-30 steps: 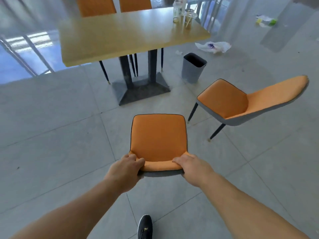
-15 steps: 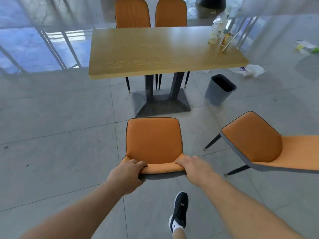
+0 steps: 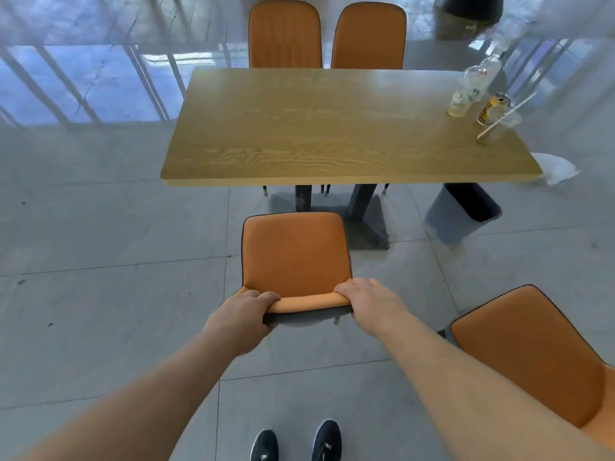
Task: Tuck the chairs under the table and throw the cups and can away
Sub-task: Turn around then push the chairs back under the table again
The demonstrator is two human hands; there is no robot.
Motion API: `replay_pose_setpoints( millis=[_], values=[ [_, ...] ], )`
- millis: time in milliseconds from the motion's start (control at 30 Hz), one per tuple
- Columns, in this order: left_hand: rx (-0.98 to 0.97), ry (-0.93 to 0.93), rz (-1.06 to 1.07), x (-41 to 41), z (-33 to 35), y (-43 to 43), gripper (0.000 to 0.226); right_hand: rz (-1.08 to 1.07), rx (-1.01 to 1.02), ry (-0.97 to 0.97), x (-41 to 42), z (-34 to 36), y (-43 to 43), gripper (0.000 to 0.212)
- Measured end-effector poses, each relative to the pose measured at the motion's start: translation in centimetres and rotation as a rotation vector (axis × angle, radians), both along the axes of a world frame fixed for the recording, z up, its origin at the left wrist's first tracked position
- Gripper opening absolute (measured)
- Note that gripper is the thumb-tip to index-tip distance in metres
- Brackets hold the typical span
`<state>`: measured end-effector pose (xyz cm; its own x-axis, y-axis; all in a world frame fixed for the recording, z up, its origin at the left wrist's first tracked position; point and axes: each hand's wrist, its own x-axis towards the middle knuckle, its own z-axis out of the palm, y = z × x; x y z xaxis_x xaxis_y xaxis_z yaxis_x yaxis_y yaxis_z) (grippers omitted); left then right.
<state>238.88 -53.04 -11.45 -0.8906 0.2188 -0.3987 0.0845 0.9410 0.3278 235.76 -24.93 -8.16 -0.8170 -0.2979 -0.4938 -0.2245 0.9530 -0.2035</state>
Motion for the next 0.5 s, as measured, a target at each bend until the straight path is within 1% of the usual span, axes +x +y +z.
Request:
replay_pose_setpoints(
  millis=[100, 200, 300, 367, 400, 467, 500],
  values=[
    [-0.004, 0.029, -0.007, -3.4, 0.1, -0.2, 0.038, 0.008, 0.025, -0.009, -3.8, 0.2, -0.4, 0.048],
    [-0.043, 0.046, -0.026, -6.0, 0.5, -2.2, 0.036, 0.041, 0.028, -0.014, -5.8, 0.3, -1.8, 0.045],
    [-0.112, -0.094, -0.074, -7.4, 1.3, -4.7, 0.043, 0.037, 0.012, -0.006, -5.3, 0.0, -4.5, 0.038],
    [-0.179, -0.195, -0.109, -7.7, 1.9, -5.2, 0.051, -0.035, 0.011, -0.005, -3.9, -0.2, -5.7, 0.038],
    [-0.224, -0.242, -0.126, -7.9, 2.5, -4.9, 0.057, -0.082, 0.009, -0.024, -3.3, -0.1, -5.9, 0.045],
    [-0.364, -0.331, -0.186, -8.5, 4.2, -3.1, 0.072, -0.143, -0.004, -0.062, -2.5, 1.0, -5.0, 0.068],
    [-0.425, -0.358, -0.217, -9.0, 5.2, -1.6, 0.081, -0.168, -0.008, -0.057, -2.1, 2.1, -3.9, 0.075]
  ],
)
